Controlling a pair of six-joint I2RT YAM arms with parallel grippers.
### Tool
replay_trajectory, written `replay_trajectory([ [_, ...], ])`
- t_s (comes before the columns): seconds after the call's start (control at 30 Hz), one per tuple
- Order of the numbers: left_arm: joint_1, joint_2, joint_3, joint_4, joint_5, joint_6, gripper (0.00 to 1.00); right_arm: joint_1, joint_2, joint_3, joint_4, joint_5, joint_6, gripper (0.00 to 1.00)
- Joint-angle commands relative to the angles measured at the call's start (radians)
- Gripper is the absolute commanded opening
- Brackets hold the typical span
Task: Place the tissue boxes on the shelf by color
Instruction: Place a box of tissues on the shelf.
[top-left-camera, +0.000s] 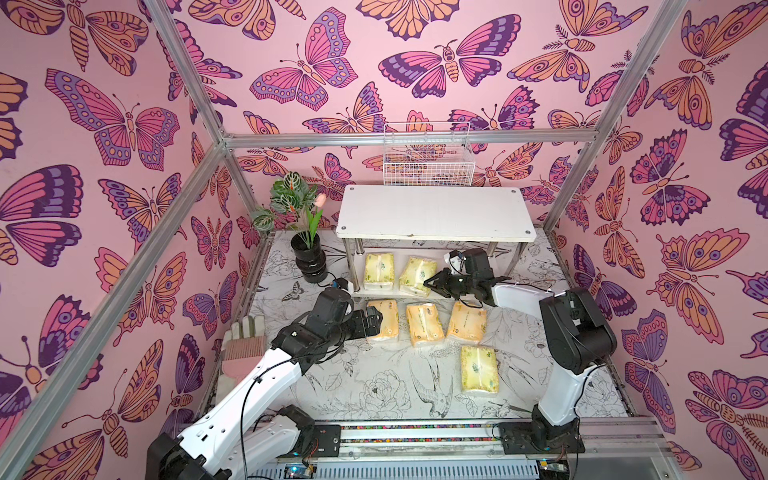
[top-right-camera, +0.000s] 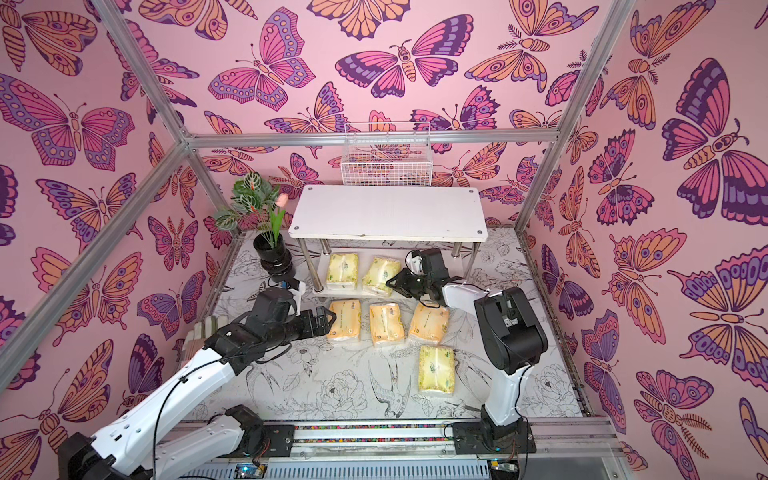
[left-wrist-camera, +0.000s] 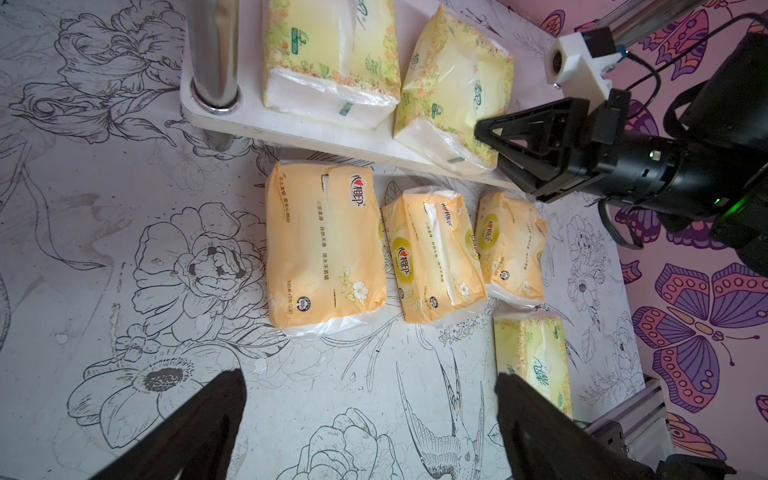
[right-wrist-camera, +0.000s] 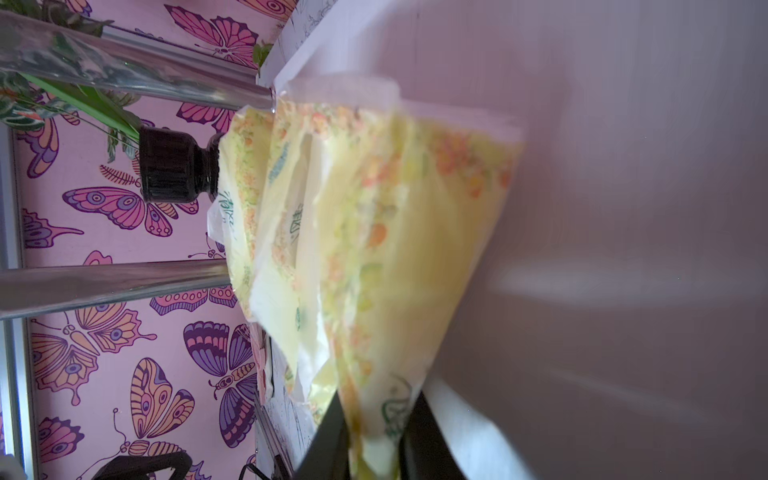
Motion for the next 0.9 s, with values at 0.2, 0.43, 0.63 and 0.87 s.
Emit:
replay_trajectory([
  [0.2, 0.007, -0.017, -0.023, -0.017, 0.019, -0.005, 0.99, -0.019, -0.074, -0.015, -0.008, 0.006, -0.041, 0.68],
  [0.43, 0.006, -0.033, -0.024, -0.017, 0.031, -0.012, 1.0, -0.004, -0.249, -0.16, -0.001, 0.017, -0.031, 0.7],
  [0.63, 0.006, -0.03, -0.019, -0.016, 0.036, -0.013, 1.0, 0.08, -0.273, -0.198, 0.031, 0.049, -0.001, 0.7],
  [0.87, 0.006, -0.025, -0.015, -0.017, 0.04, -0.012, 0.99, 0.158, -0.182, -0.148, 0.091, 0.07, 0.042, 0.7],
])
